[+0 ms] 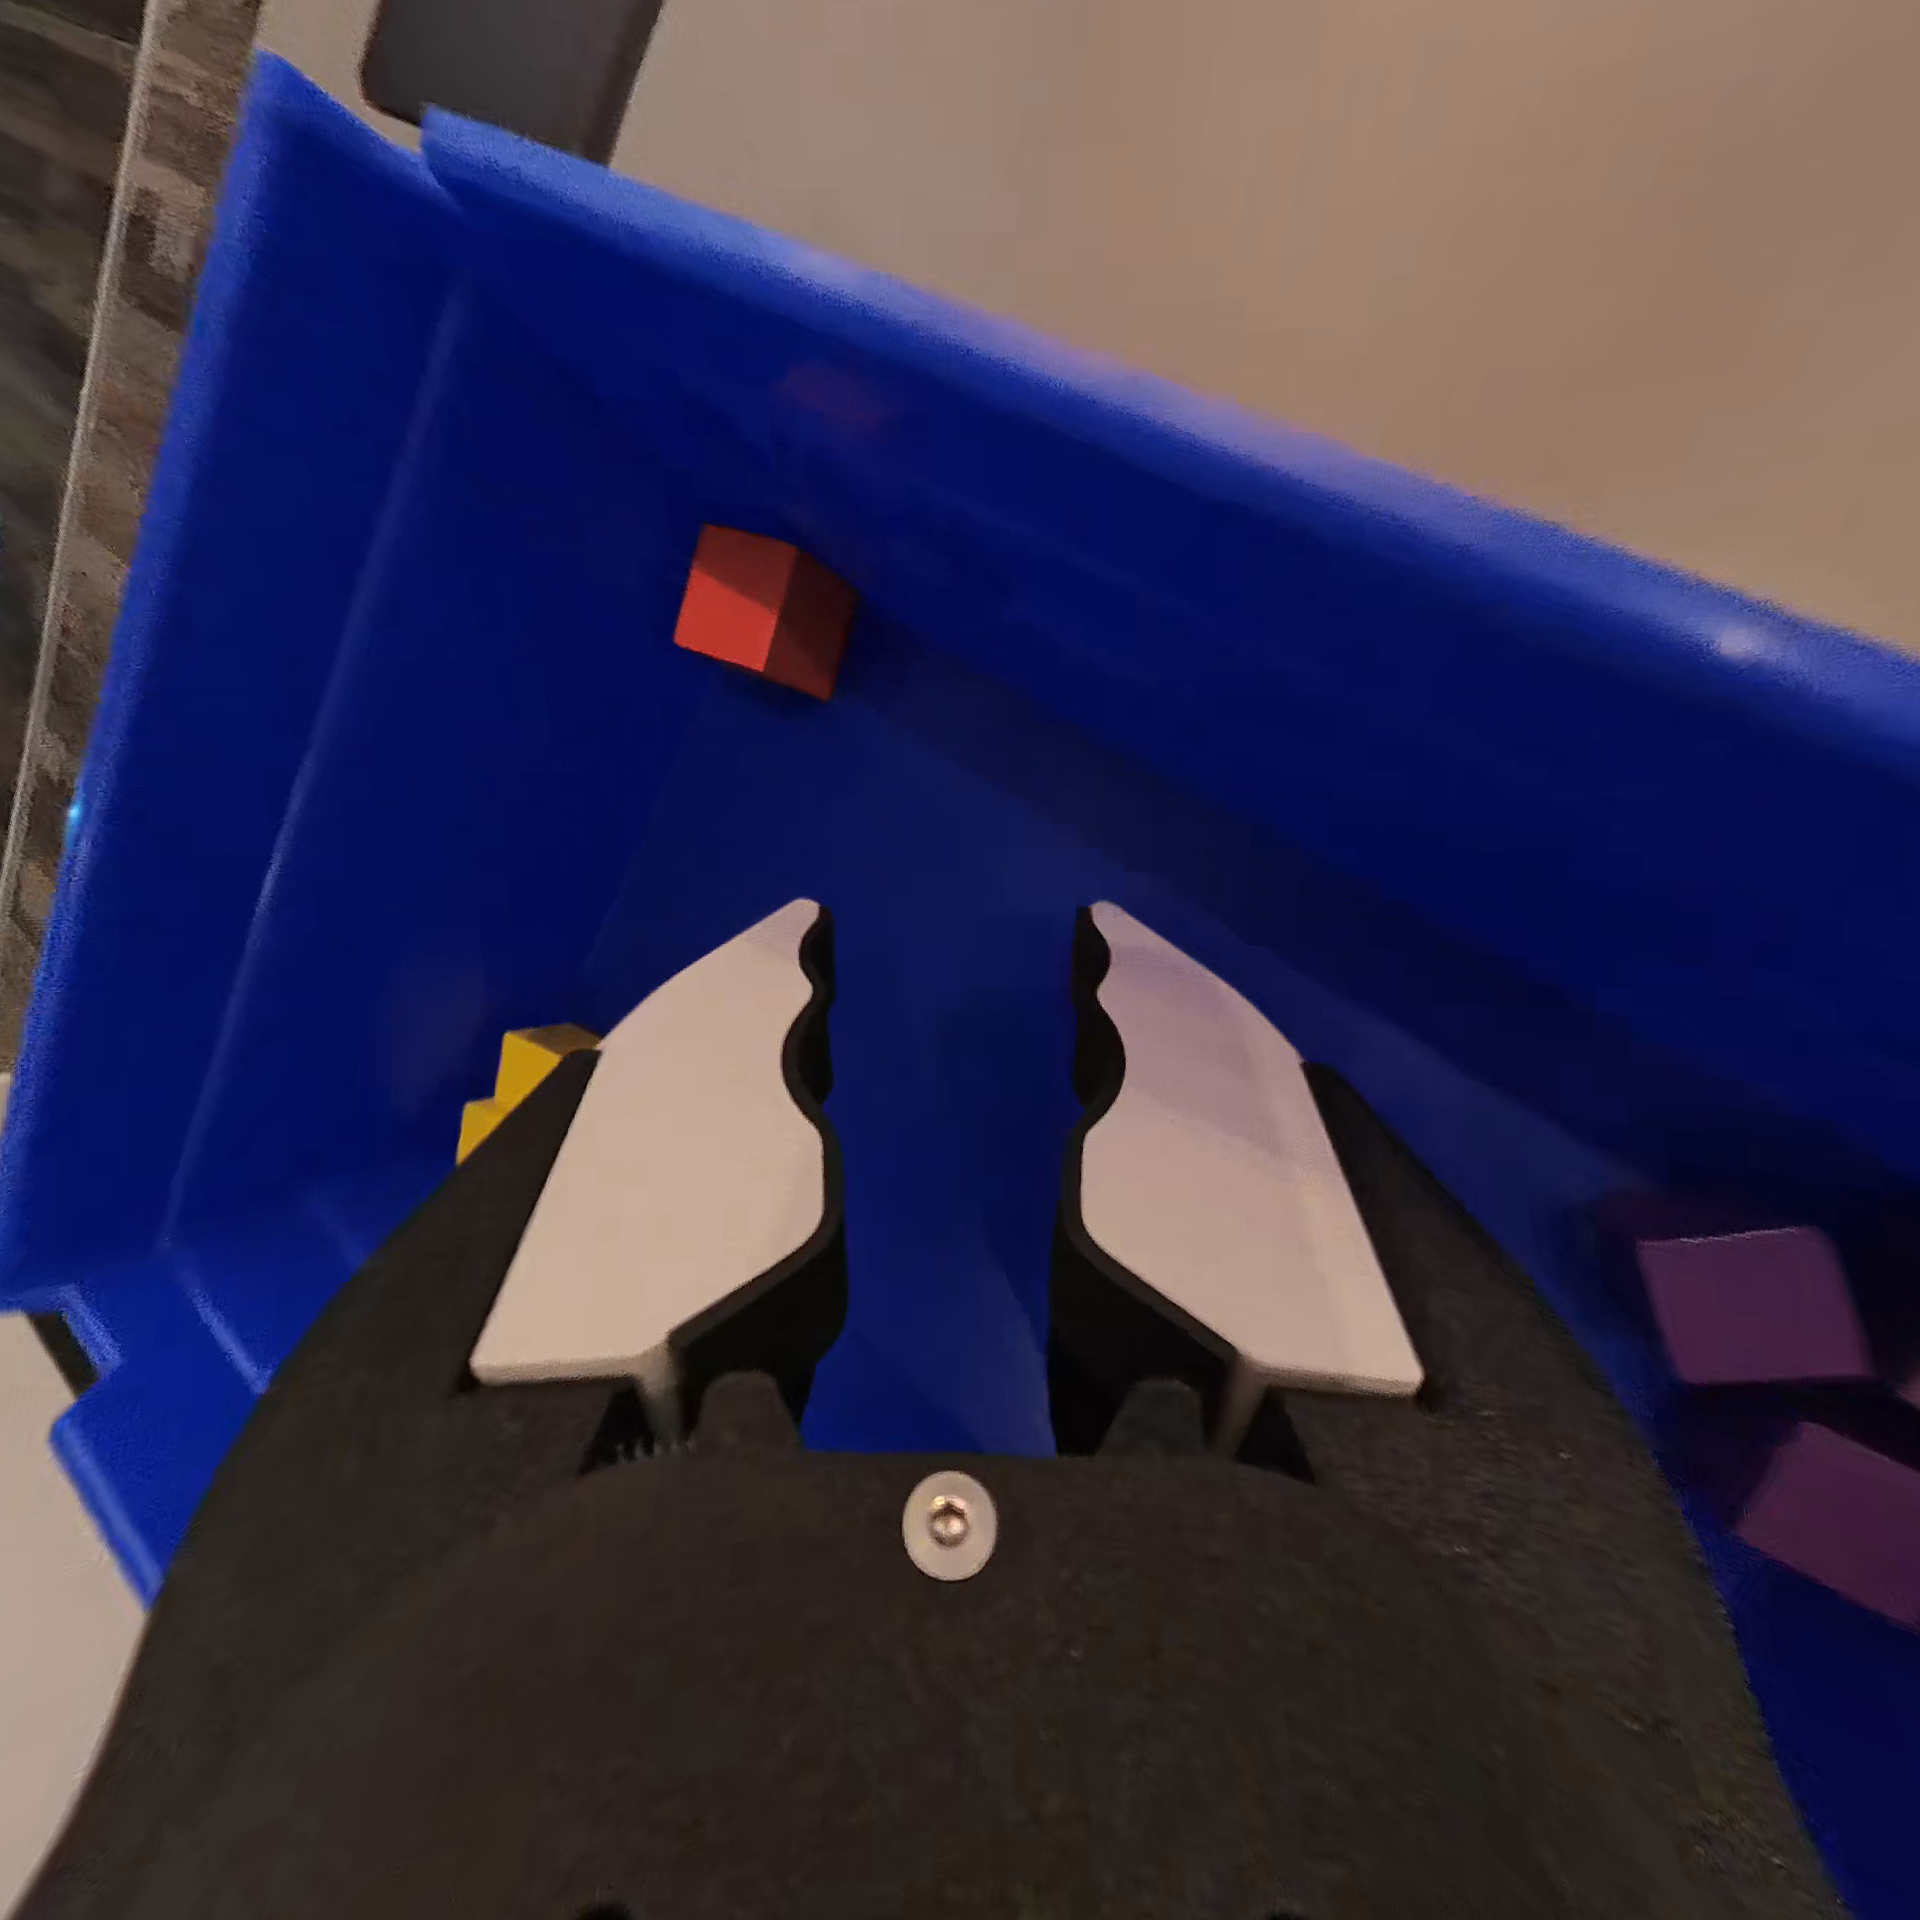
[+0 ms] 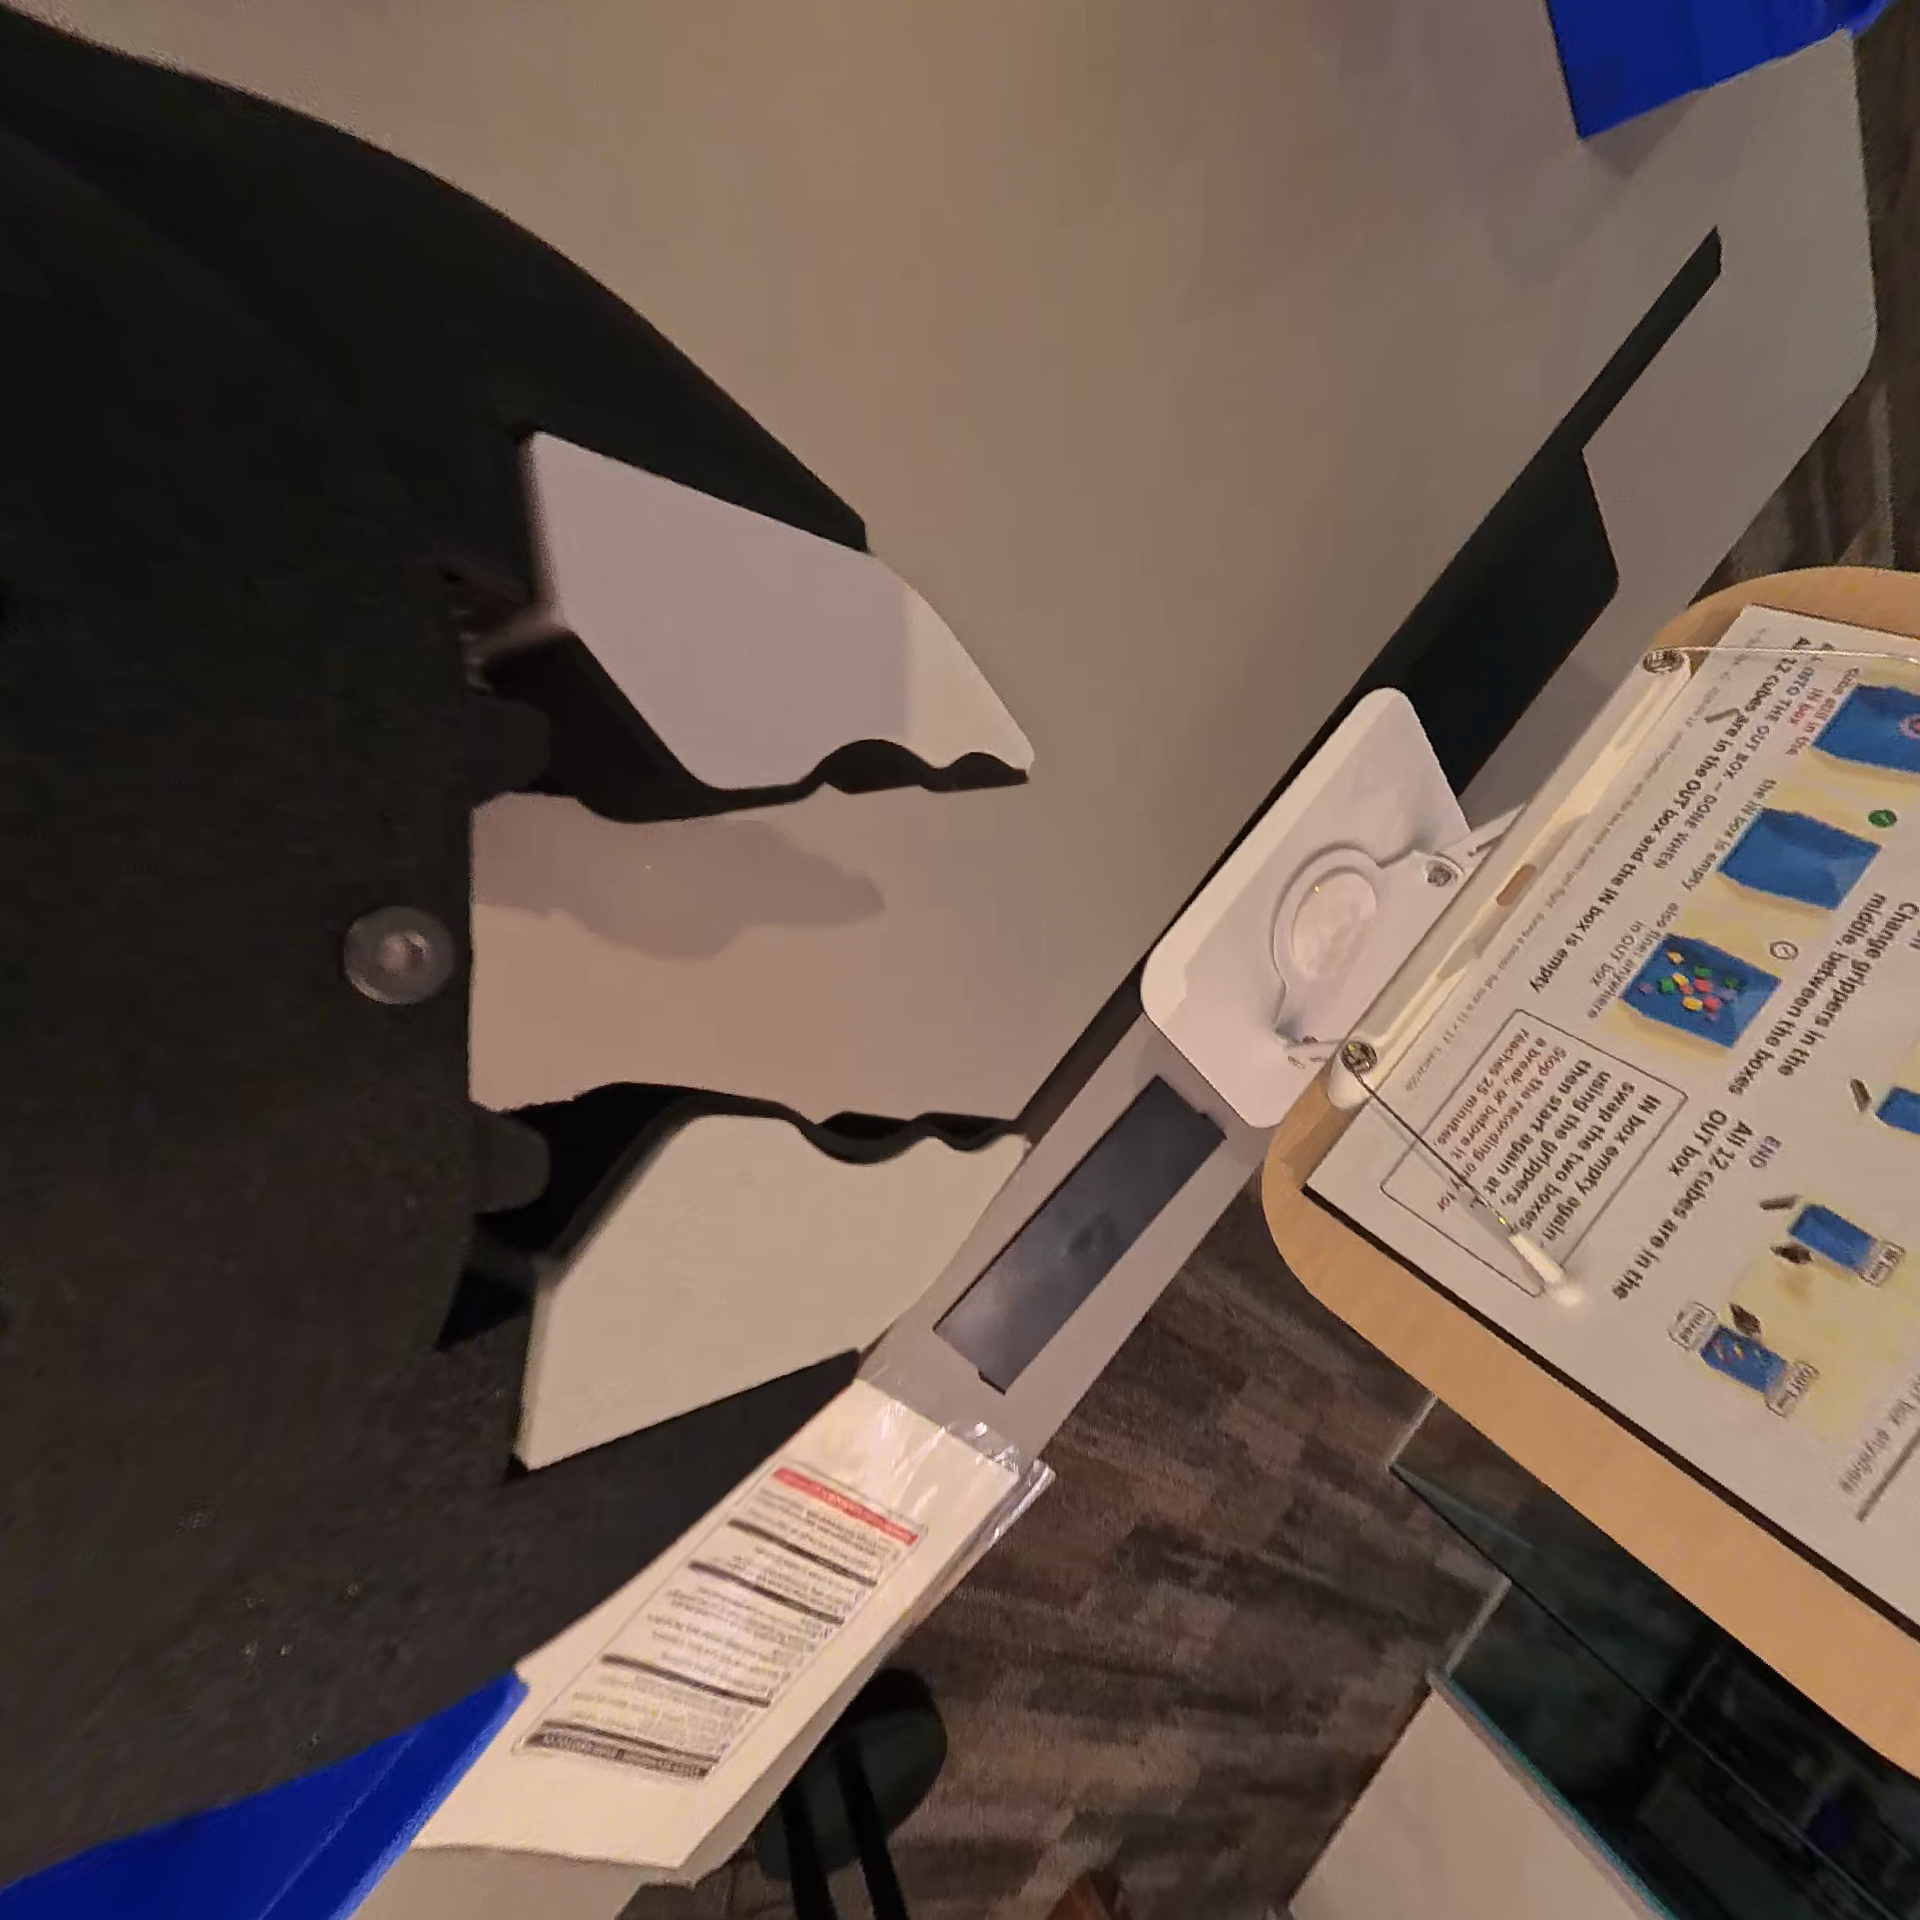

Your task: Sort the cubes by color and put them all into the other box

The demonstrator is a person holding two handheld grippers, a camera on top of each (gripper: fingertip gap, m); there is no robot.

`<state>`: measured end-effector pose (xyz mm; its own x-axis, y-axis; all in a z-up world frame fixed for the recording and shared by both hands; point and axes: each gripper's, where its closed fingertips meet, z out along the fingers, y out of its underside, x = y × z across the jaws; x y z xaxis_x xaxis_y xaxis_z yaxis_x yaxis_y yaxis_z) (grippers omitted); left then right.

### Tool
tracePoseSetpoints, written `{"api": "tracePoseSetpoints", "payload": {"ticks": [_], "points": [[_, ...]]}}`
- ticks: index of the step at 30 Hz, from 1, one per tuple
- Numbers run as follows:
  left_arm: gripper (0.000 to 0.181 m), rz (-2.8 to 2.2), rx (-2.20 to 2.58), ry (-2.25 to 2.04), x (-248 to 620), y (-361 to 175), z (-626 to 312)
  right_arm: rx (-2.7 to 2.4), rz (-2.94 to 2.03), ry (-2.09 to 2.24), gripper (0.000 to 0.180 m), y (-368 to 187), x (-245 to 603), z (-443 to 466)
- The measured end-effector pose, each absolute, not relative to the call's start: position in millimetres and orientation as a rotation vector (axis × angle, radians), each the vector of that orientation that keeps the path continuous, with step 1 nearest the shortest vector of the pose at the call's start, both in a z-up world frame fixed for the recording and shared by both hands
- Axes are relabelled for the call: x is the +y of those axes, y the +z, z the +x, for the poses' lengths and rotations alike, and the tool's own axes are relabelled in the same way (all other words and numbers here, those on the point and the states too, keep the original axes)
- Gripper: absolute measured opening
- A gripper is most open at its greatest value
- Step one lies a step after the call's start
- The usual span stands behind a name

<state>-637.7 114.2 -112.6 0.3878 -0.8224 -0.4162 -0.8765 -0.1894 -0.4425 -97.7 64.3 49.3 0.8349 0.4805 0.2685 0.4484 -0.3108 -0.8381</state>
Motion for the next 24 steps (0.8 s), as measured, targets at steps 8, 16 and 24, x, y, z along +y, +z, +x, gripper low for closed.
{"api": "tracePoseSetpoints", "payload": {"ticks": [8, 16, 24], "points": [[0.045, -1.987, 1.423, 0.101, 159, -117, -627, -0.608, -2.012, 0.016, 0.059, 41, 65, -80], [0.046, -1.878, 1.441, 0.074, 181, -124, -608, -0.637, -2.050, -0.010, 0.060, 32, 64, -83], [0.037, -1.845, 1.415, 0.040, 191, -127, -602, -0.684, -2.095, -0.010, 0.060, 16, 62, -87]]}}
